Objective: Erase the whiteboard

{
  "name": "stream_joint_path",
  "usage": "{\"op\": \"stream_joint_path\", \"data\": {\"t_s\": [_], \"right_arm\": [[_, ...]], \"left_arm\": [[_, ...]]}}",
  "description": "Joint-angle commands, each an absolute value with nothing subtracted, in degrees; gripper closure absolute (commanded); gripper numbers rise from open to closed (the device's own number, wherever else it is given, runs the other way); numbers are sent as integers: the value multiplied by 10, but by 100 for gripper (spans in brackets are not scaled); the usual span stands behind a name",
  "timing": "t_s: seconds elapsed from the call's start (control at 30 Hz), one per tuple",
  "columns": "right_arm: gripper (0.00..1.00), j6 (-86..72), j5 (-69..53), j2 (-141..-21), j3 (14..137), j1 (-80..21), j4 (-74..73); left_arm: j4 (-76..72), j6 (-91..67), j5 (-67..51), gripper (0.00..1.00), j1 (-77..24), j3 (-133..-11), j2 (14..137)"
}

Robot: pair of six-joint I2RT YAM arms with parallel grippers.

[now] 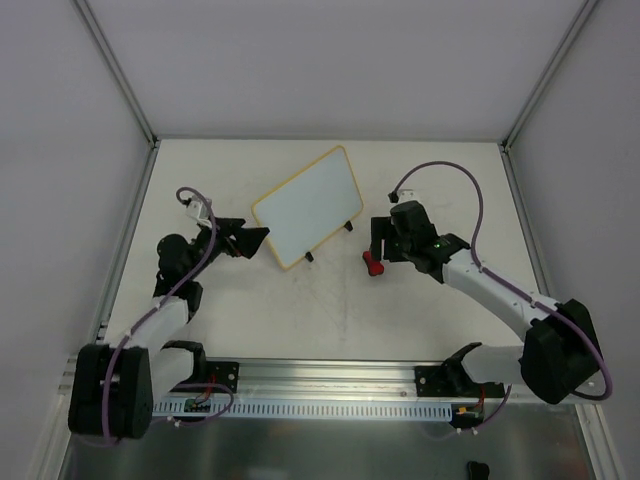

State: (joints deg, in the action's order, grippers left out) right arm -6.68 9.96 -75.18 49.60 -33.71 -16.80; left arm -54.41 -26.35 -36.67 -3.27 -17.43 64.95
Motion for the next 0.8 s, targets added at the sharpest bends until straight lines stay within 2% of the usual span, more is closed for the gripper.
{"op": "stream_joint_path", "data": {"t_s": [0.0, 0.13, 0.23, 0.47, 0.57, 0.77], "right_arm": [[23, -46, 91, -694, 478, -333, -137], [13, -33, 93, -642, 450, -333, -123], [11, -17, 98, -604, 427, -332, -118], [10, 17, 135, -470, 330, -332, -69], [6, 26, 159, -419, 282, -332, -55], [6, 38, 141, -387, 210, -332, 18]], "left_arm": [[-428, -216, -244, 1, -28, -150, 532], [-306, -218, -180, 1, -28, -138, 386], [-251, -236, -150, 1, -28, -132, 341], [-132, -237, -79, 1, -29, -102, 238], [-84, -243, -38, 1, -29, -81, 178], [-63, -252, -19, 1, -28, -38, 75]]}}
